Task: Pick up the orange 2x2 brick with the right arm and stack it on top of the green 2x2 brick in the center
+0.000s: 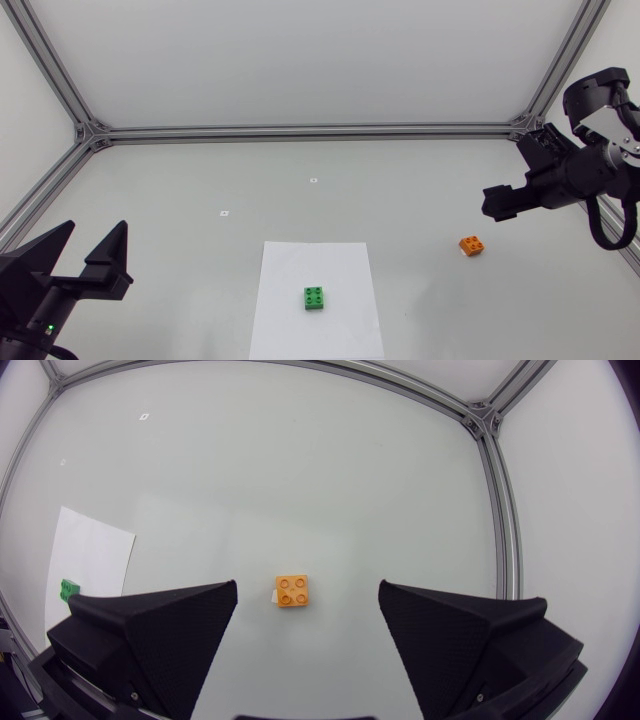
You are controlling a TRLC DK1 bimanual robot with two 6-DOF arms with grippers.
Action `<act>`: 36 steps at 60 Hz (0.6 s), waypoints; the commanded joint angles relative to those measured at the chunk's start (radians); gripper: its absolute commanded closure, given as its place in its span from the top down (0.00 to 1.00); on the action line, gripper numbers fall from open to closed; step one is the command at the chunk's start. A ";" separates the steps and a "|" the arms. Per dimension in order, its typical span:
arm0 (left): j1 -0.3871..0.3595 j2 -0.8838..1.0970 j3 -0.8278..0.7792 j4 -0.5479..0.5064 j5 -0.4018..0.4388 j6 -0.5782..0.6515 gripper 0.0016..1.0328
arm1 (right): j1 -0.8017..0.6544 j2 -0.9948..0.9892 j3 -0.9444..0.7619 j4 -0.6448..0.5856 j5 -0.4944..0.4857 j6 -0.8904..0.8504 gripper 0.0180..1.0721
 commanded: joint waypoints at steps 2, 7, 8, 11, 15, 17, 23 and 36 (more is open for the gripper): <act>0.002 -0.006 -0.041 -0.011 0.003 0.006 0.96 | -0.006 0.071 -0.027 0.021 0.001 -0.040 0.95; 0.002 -0.006 -0.041 -0.011 0.003 0.006 0.96 | -0.009 0.145 -0.022 0.035 -0.001 -0.036 0.95; 0.002 -0.006 -0.041 -0.011 0.003 0.006 0.96 | -0.009 0.159 -0.024 0.038 0.002 -0.036 0.95; 0.002 -0.006 -0.041 -0.011 0.003 0.006 0.96 | -0.009 0.200 -0.022 0.050 0.012 -0.033 0.95; 0.002 -0.006 -0.041 -0.011 0.003 0.006 0.96 | -0.007 0.248 -0.022 0.061 0.022 -0.031 0.95; 0.002 -0.006 -0.041 -0.011 0.003 0.006 0.96 | -0.004 0.264 -0.024 0.066 0.027 -0.028 0.95; 0.002 -0.006 -0.041 -0.011 0.003 0.006 0.96 | 0.002 0.314 -0.021 0.078 0.033 -0.019 0.95; 0.002 -0.006 -0.041 -0.011 0.003 0.006 0.96 | 0.002 0.389 -0.011 0.103 0.030 -0.010 0.90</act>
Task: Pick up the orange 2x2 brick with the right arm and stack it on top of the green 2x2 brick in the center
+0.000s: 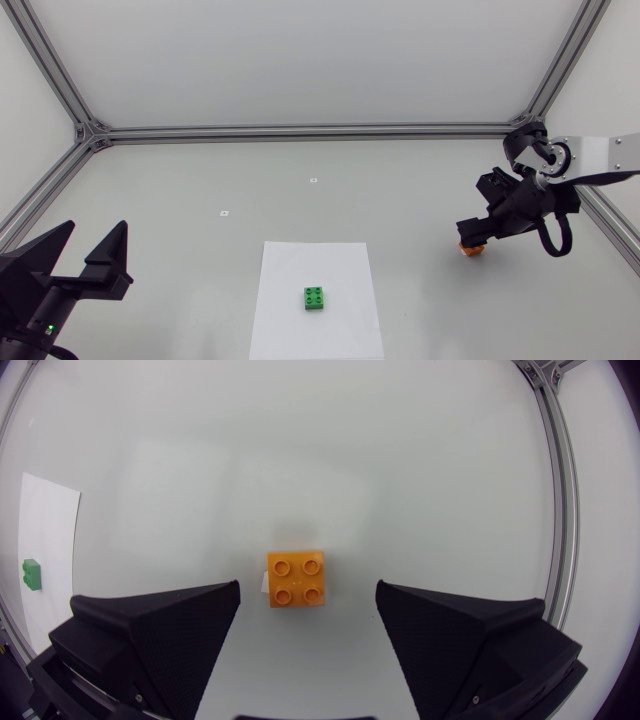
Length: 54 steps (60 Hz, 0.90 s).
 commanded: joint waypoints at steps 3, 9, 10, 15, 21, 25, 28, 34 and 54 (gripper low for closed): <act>0.002 -0.006 -0.041 -0.011 0.003 0.006 0.96 | 0.002 0.035 -0.014 0.011 -0.004 0.010 0.87; 0.002 -0.006 -0.041 -0.011 0.003 0.006 0.96 | 0.002 0.038 -0.018 0.011 -0.009 0.010 0.84; 0.002 -0.006 -0.041 -0.011 0.003 0.006 0.96 | 0.004 0.038 -0.018 0.011 -0.010 0.008 0.83; 0.002 -0.006 -0.041 -0.011 0.003 0.006 0.96 | 0.005 0.042 -0.016 0.011 -0.019 0.010 0.80; 0.002 -0.006 -0.041 -0.011 0.003 0.006 0.96 | 0.007 0.050 -0.016 0.024 -0.027 0.010 0.72; 0.002 -0.006 -0.041 -0.011 0.003 0.006 0.96 | 0.008 0.059 -0.014 0.025 -0.027 0.011 0.72; 0.002 -0.006 -0.041 -0.011 0.003 0.006 0.96 | 0.010 0.067 -0.014 0.025 -0.029 0.011 0.72; 0.002 -0.006 -0.041 -0.011 0.003 0.006 0.96 | 0.013 0.073 -0.016 0.030 -0.029 0.013 0.69; 0.002 -0.006 -0.041 -0.011 0.003 0.006 0.96 | 0.005 0.075 0.002 0.021 -0.036 0.010 0.63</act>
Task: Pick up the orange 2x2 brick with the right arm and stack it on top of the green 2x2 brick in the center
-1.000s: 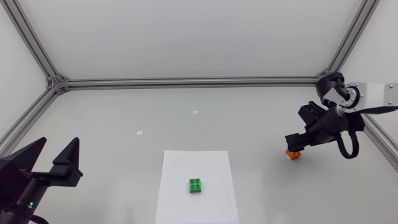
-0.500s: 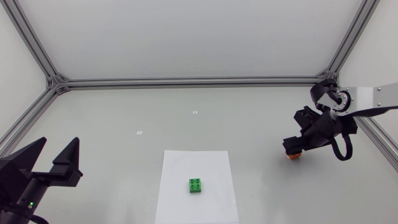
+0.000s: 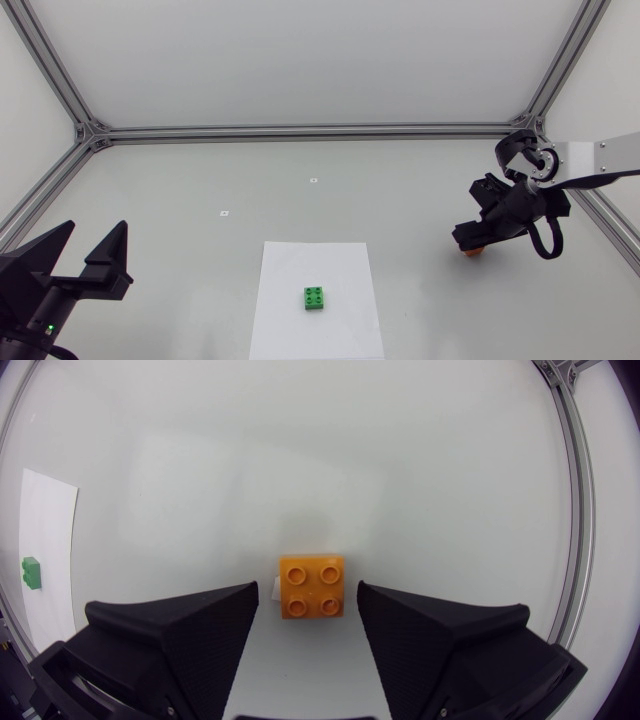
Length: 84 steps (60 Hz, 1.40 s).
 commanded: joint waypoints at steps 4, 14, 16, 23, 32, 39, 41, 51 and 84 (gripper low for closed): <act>0.002 -0.006 -0.041 -0.011 0.003 0.006 0.96 | -0.006 0.022 0.005 -0.003 -0.019 0.007 0.61; 0.002 -0.006 -0.041 -0.011 0.003 0.006 0.96 | -0.011 0.022 0.012 -0.008 -0.019 0.002 0.60; 0.002 -0.006 -0.041 -0.011 0.003 0.006 0.96 | -0.011 0.023 0.013 -0.008 -0.019 0.000 0.60; 0.002 -0.006 -0.041 -0.011 0.003 0.006 0.96 | -0.022 0.028 0.019 -0.009 -0.019 -0.003 0.60; 0.002 -0.006 -0.041 -0.011 0.003 0.006 0.96 | -0.031 0.032 0.024 -0.009 -0.019 -0.016 0.60; 0.002 -0.006 -0.041 -0.011 0.003 0.006 0.96 | -0.033 0.037 0.027 -0.011 -0.024 -0.024 0.60; 0.002 -0.006 -0.041 -0.011 0.003 0.006 0.96 | -0.033 0.038 0.028 -0.012 -0.025 -0.026 0.60; 0.002 -0.006 -0.041 -0.011 0.003 0.006 0.96 | -0.026 0.048 0.030 -0.014 -0.030 -0.026 0.60; 0.002 -0.006 -0.041 -0.011 0.003 0.006 0.96 | -0.008 0.049 0.038 -0.006 -0.056 -0.013 0.49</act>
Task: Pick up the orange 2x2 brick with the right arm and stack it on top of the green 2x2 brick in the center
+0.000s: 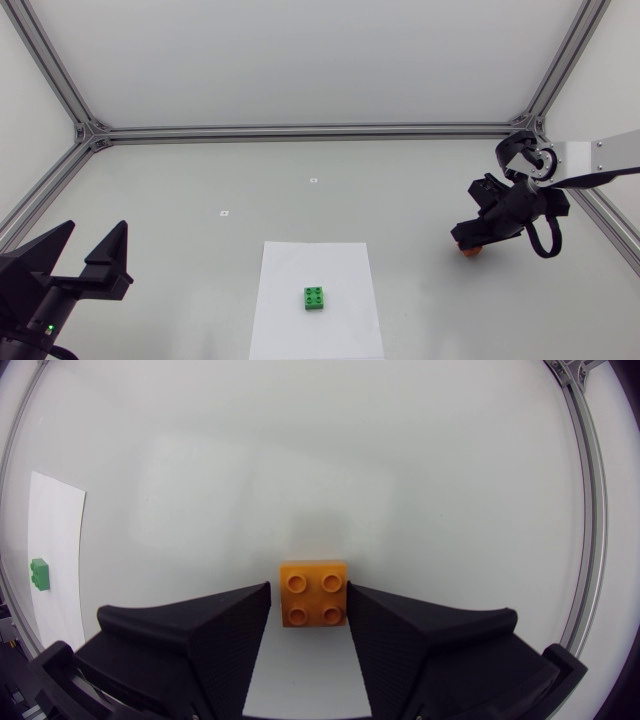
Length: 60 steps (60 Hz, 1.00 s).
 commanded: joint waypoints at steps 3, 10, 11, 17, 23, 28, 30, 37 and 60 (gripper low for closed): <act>0.002 -0.006 -0.041 -0.011 0.003 0.006 0.96 | 0.007 0.021 0.019 -0.002 -0.002 -0.007 0.49; 0.001 -0.006 -0.041 -0.011 0.003 0.006 0.96 | 0.007 0.021 0.016 -0.001 -0.001 -0.010 0.48; 0.001 -0.006 -0.041 -0.011 0.003 0.006 0.96 | 0.006 0.022 0.017 0.001 0.001 -0.010 0.48; 0.001 -0.006 -0.041 -0.011 0.003 0.006 0.96 | 0.000 0.044 0.030 0.005 -0.001 -0.010 0.42; 0.001 -0.006 -0.041 -0.011 0.003 0.006 0.96 | -0.003 0.065 0.037 0.005 -0.001 -0.018 0.37; 0.001 -0.006 -0.041 -0.011 0.003 0.006 0.96 | -0.007 0.072 0.039 0.007 -0.005 -0.027 0.33; 0.001 -0.006 -0.041 -0.011 0.003 0.006 0.96 | -0.007 0.068 0.037 0.005 -0.007 -0.031 0.32; 0.001 -0.006 -0.041 -0.011 0.003 0.006 0.96 | 0.003 -0.022 0.021 -0.008 -0.017 -0.053 0.30; 0.001 -0.006 -0.041 -0.011 0.003 0.006 0.96 | 0.297 -0.297 0.019 -0.176 -0.027 -0.174 0.31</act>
